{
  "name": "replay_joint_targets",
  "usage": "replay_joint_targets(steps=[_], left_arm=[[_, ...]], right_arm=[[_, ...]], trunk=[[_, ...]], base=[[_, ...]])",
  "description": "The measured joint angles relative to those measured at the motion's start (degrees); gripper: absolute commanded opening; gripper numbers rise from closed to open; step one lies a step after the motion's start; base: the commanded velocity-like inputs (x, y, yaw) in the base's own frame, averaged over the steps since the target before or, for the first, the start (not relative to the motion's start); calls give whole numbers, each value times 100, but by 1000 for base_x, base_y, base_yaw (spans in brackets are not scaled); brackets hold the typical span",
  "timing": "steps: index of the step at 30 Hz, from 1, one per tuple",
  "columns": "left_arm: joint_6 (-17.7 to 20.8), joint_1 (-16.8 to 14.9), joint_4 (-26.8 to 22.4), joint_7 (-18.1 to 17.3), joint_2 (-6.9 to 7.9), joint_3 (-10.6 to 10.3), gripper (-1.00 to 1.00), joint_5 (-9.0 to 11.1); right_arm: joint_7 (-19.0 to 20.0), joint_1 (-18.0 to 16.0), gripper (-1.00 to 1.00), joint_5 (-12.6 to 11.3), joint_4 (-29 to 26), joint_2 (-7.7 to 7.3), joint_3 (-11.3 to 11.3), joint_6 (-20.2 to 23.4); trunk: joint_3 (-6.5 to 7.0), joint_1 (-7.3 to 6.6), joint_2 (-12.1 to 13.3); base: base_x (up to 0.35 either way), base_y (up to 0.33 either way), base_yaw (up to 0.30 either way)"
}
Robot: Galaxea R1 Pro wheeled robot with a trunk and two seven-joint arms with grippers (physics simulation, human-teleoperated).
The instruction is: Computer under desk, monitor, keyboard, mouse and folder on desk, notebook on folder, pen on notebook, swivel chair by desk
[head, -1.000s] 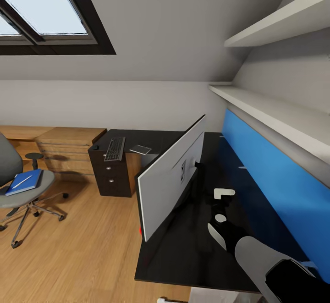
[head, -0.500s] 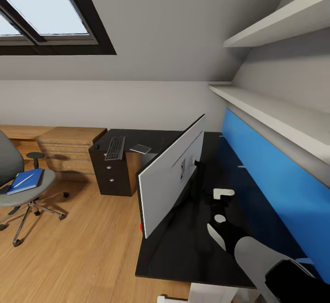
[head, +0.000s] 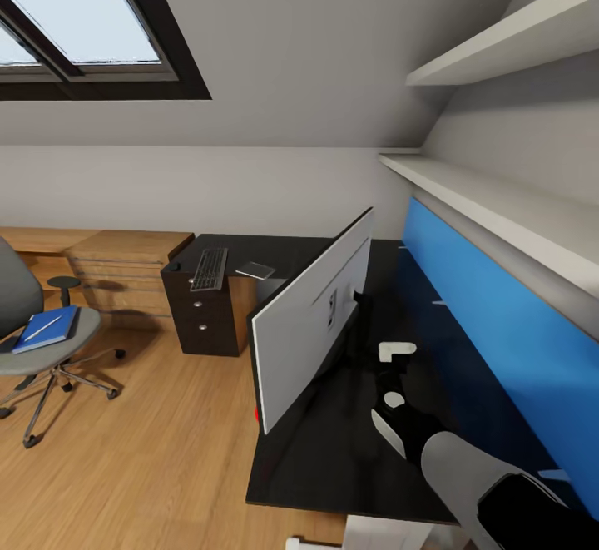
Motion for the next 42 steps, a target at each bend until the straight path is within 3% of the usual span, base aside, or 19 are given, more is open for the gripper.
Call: replay_joint_targets(steps=[42], left_arm=[[-17, 0, 2, -2, -7, -31, 100, -40]], right_arm=[[12, 8, 100, 29, 16, -10, -11, -9]], trunk=[[0, 1, 0]], base=[[102, 20, 0]])
